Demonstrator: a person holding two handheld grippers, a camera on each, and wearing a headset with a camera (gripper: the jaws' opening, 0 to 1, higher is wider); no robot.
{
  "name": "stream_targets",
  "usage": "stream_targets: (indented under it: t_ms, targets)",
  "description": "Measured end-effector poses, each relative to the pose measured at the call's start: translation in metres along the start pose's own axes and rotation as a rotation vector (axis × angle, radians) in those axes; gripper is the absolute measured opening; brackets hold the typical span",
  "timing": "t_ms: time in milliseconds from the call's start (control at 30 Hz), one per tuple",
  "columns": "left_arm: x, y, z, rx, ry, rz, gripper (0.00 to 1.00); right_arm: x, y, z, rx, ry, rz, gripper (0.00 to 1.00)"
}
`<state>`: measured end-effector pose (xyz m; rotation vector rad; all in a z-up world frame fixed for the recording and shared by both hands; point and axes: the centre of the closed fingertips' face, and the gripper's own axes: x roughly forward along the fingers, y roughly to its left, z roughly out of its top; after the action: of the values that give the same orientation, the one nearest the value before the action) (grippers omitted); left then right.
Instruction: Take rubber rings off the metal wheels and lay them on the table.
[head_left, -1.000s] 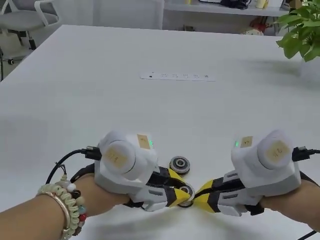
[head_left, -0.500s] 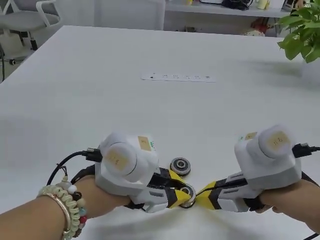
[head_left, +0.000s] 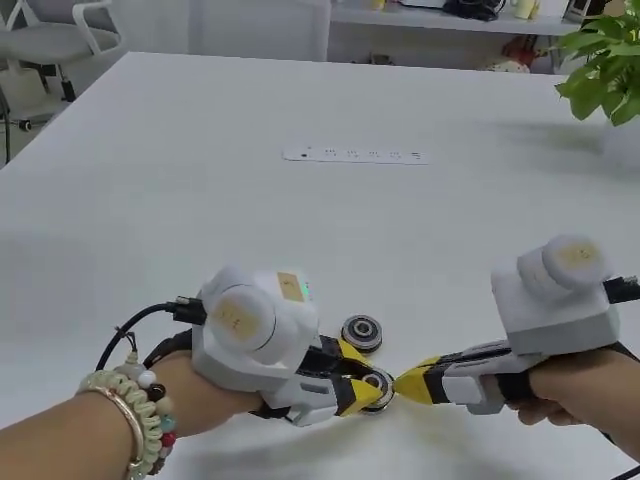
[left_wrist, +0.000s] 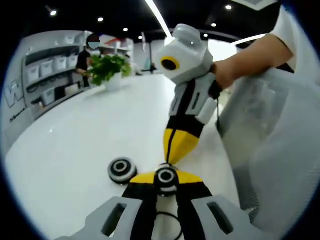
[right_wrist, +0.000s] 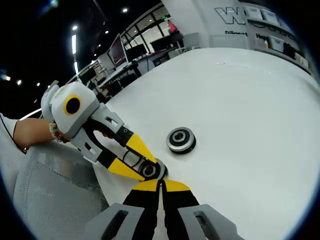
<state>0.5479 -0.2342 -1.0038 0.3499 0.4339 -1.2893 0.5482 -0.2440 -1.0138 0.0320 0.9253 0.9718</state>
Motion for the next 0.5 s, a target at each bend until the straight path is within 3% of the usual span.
stream_targets:
  t_ms: [133,200,500]
  targets:
    - [0.0000,0.0000,0.0000,0.001,-0.003,-0.001,0.14,0.0001,0.0031,0.0004,0.043,-0.001,0.008,0.00]
    - [-0.0001,-0.0001,0.0001,0.004,-0.005,-0.001,0.14,0.0004,0.0033,0.0016,0.100,-0.002,0.011,0.00]
    - [-0.0007,0.0017,-0.0004,0.015,-0.013,0.005,0.14,0.0011,0.0063,0.0050,0.131,-0.027,0.028,0.00]
